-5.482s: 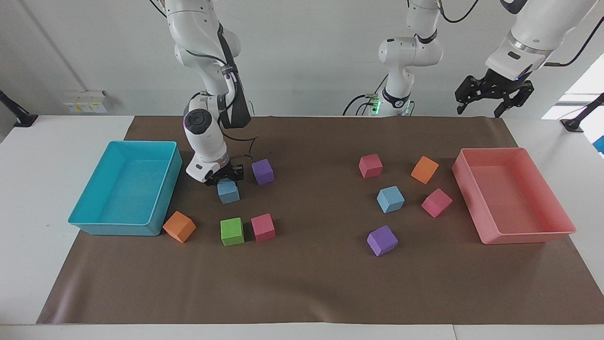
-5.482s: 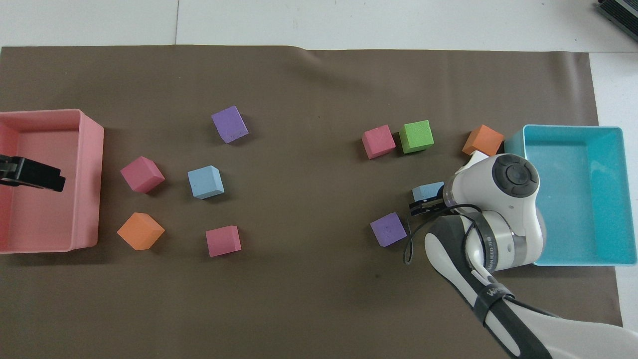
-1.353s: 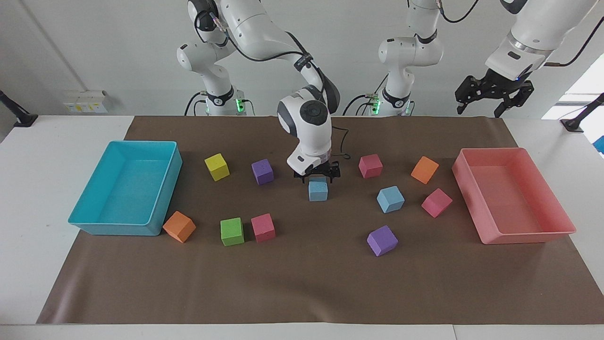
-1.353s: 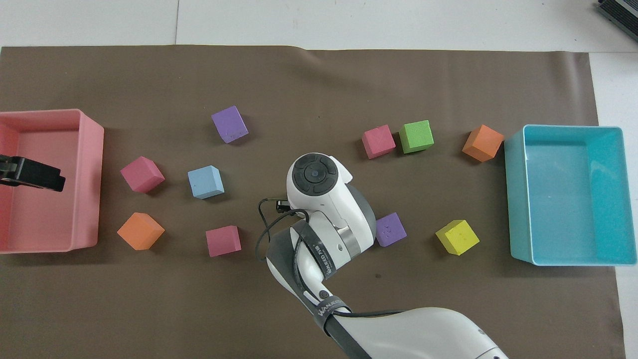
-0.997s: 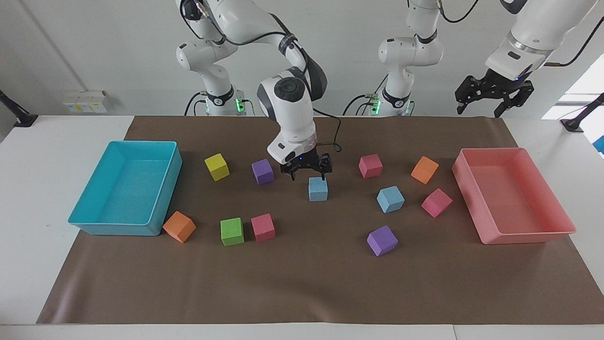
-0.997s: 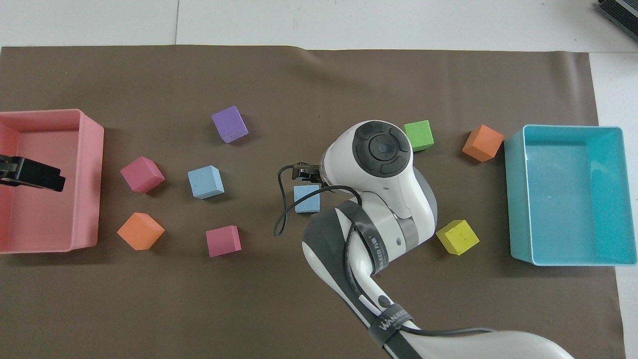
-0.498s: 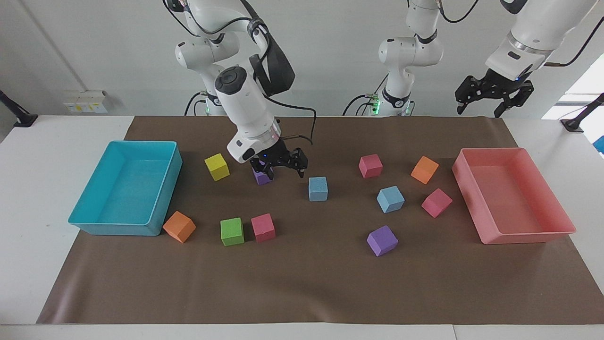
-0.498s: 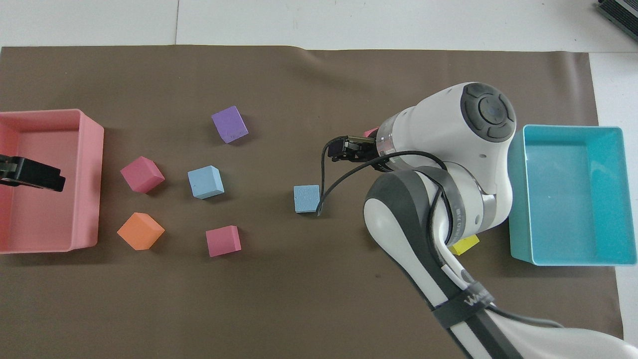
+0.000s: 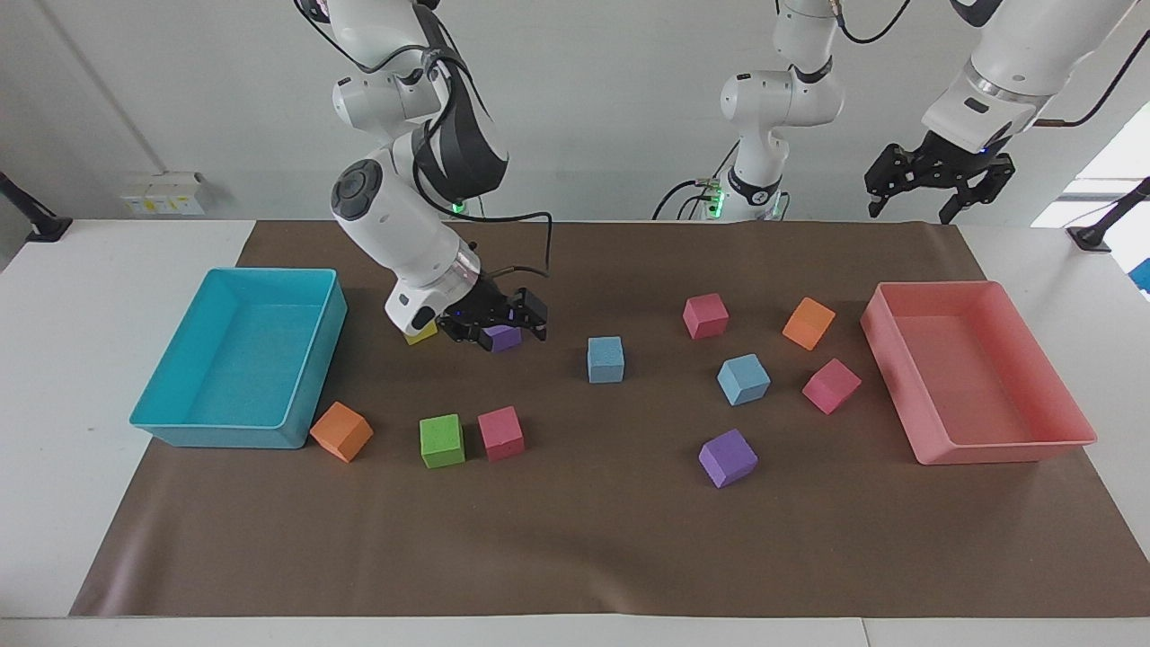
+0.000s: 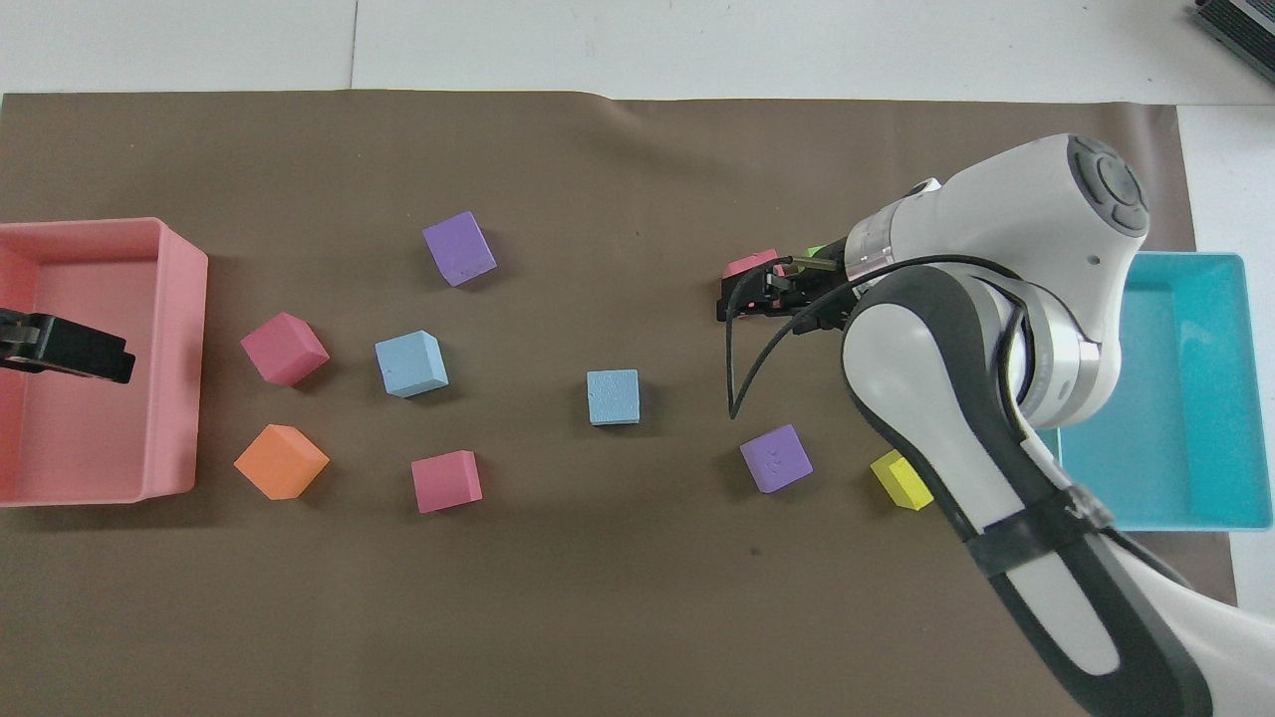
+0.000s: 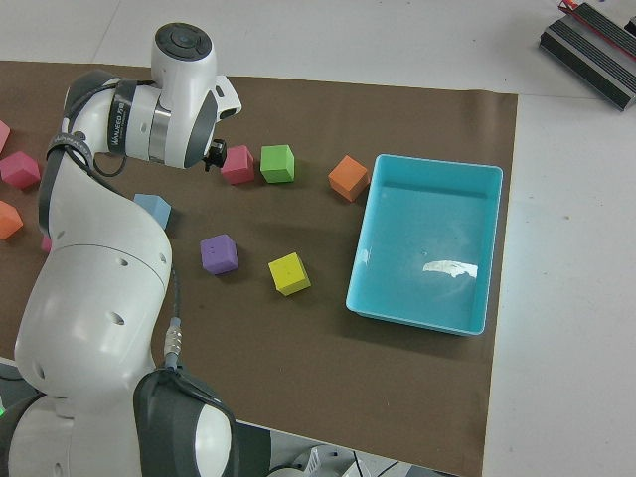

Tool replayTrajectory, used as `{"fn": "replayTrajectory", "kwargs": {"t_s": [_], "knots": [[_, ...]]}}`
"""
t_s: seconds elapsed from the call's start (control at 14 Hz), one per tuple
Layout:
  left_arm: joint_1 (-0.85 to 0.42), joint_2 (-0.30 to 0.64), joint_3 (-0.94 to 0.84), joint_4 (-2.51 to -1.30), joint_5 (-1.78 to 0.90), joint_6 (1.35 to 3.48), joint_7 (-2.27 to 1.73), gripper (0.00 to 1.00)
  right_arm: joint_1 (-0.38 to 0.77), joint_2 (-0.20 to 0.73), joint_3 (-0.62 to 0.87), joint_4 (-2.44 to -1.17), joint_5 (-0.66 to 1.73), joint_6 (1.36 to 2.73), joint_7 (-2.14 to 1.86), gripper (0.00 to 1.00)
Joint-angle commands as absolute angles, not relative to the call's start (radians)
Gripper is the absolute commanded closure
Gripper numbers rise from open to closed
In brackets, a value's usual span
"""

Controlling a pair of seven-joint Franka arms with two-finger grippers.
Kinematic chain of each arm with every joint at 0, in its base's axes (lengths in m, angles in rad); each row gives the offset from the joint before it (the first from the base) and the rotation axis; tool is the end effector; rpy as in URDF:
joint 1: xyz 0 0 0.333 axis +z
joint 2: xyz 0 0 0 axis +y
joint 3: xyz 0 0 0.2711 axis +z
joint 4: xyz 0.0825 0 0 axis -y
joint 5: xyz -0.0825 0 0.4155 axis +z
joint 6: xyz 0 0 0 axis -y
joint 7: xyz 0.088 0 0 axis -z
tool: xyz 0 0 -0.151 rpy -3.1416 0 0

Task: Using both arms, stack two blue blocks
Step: 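Raise the right gripper and draw it back toward the green cube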

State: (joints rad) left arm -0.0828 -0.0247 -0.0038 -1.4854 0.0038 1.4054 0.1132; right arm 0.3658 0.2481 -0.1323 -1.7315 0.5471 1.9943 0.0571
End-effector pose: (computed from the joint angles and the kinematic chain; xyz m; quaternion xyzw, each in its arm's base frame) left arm 0.5572 -0.0478 0.5781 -0.9947 0.0994 0.0277 0.0016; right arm 0.6257 0.2064 0.3496 -0.9725 0.0213 0.0243 0.2305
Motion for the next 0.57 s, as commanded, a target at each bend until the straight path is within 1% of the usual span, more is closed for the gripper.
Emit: {"fn": "replayTrajectory", "kwargs": {"t_s": [0.0, 0.07, 0.14, 0.28, 0.36, 0.5], "knots": [[-0.08, -0.048, -0.012, -1.511, -0.008, 1.408, 0.101, 0.0, 0.334, 0.241, -0.121, -1.795, 0.62, 1.994, -0.101, 0.2], [-0.078, -0.049, -0.012, -1.514, -0.008, 1.42, 0.101, 0.0, 0.334, 0.245, -0.121, -1.808, 0.636, 2.003, -0.133, 0.34], [-0.078, -0.046, -0.012, -1.514, -0.008, 1.442, 0.103, 0.0, 0.331, 0.25, -0.121, -1.812, 0.646, 2.005, -0.149, 0.5], [-0.078, -0.034, -0.012, -1.514, -0.008, 1.466, 0.103, 0.0, 0.33, 0.262, -0.121, -1.818, 0.666, 2.008, -0.158, 0.86], [-0.078, -0.019, -0.012, -1.514, -0.008, 1.485, 0.103, 0.0, 0.328, 0.271, -0.121, -1.819, 0.684, 2.008, -0.158, 1.0], [-0.08, 0.009, -0.012, -1.522, -0.008, 1.528, 0.097, 0.0, 0.324, 0.294, -0.121, -1.827, 0.722, 2.017, -0.161, 1.0]]}}
